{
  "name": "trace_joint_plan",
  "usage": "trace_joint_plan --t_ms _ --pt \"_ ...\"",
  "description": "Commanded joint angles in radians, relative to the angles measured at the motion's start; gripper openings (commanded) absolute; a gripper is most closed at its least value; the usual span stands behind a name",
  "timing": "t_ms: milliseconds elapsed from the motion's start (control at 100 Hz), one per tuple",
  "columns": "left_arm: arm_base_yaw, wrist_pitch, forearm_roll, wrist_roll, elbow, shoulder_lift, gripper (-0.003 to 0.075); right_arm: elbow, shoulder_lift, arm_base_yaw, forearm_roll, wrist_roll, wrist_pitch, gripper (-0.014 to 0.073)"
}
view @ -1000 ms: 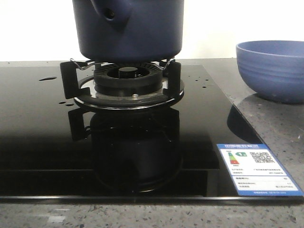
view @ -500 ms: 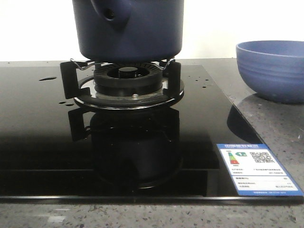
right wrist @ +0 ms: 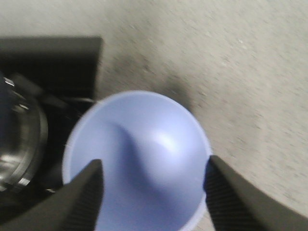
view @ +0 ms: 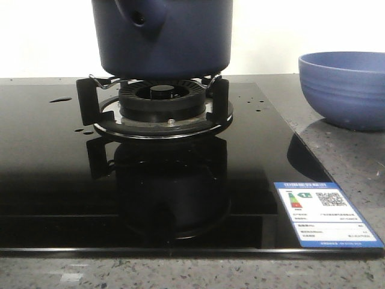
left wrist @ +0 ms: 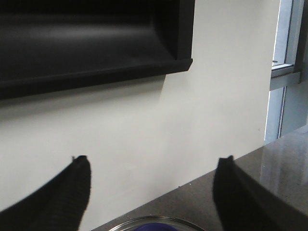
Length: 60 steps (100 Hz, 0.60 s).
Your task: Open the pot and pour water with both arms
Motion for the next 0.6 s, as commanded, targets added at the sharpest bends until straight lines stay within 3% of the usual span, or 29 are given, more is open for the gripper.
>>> trace_joint_plan --t_ms 0,80,90,170,260,400,590 --pt "0.044 -0.031 0.007 0.000 -0.035 -0.048 0.0234 -0.022 -0.040 -0.007 0.115 -0.018 -0.103 0.0279" --pt "0.100 0.027 0.007 0.000 -0.035 -0.067 0.0006 0.000 -0.054 -0.007 0.211 -0.082 -0.153 0.0139" --pt "0.106 0.040 0.007 0.000 -0.035 -0.068 -0.0012 0.007 -0.054 -0.007 0.242 -0.097 -0.169 0.0092" --pt "0.178 0.112 -0.007 0.000 -0.031 -0.089 -0.0019 0.054 -0.082 -0.007 0.344 -0.197 -0.230 -0.0076" --pt "0.258 0.166 -0.036 0.000 -0.006 -0.123 -0.0019 0.123 -0.125 -0.007 0.428 -0.305 -0.306 -0.0062" --pt "0.355 0.136 -0.074 0.000 0.107 -0.222 -0.0019 0.275 -0.234 -0.007 0.501 -0.453 -0.439 -0.0062" --pt "0.389 0.046 -0.085 0.000 0.370 -0.400 -0.0019 0.538 -0.434 -0.007 0.546 -0.576 -0.600 -0.0062"
